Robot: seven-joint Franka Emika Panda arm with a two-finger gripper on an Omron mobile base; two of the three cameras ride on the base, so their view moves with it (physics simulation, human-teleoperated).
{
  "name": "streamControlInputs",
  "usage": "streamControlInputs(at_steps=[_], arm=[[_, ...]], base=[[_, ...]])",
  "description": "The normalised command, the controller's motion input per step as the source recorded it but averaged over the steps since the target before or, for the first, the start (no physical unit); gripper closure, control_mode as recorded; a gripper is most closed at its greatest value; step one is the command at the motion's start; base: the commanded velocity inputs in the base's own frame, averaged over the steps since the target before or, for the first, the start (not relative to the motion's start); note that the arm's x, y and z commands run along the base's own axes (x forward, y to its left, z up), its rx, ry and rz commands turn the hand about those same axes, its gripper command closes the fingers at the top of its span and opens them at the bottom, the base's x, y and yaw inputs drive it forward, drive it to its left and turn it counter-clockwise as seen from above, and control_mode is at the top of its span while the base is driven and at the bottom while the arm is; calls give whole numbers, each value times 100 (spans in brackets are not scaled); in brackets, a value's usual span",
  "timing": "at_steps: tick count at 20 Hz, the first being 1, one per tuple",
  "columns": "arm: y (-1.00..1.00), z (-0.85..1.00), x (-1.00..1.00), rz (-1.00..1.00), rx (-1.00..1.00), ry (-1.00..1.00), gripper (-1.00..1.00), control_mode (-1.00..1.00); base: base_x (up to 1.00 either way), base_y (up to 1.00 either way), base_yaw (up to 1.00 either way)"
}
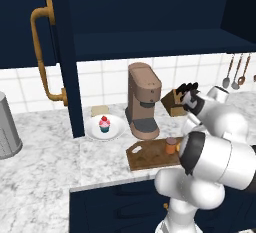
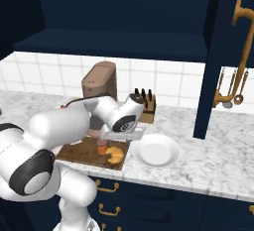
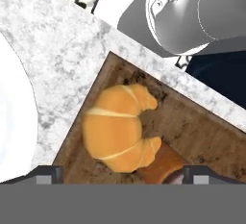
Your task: From the different types of pastries on the counter, select a croissant and place it on the cutting board. Then retrieve a jar of jam from the cabinet and place it alongside the croissant on the cutting board.
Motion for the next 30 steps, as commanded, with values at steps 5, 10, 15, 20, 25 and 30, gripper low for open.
streamControlInputs(at_steps=[5, 10, 15, 20, 25, 30], arm=[[0, 48, -2, -23, 2, 14, -100, -100], [12, 28, -9, -1, -8, 37, -100, -100], [-26, 2, -83, -2, -1, 22, -100, -100], [-15, 0, -100, -1, -1, -8, -100, -100], [0, 0, -96, -10, -7, -2, -100, -100], [2, -14, -64, -10, -17, 8, -100, -100]], base=[[0, 0, 0], [0, 0, 0], [0, 0, 0], [0, 0, 0], [0, 0, 0], [0, 0, 0]])
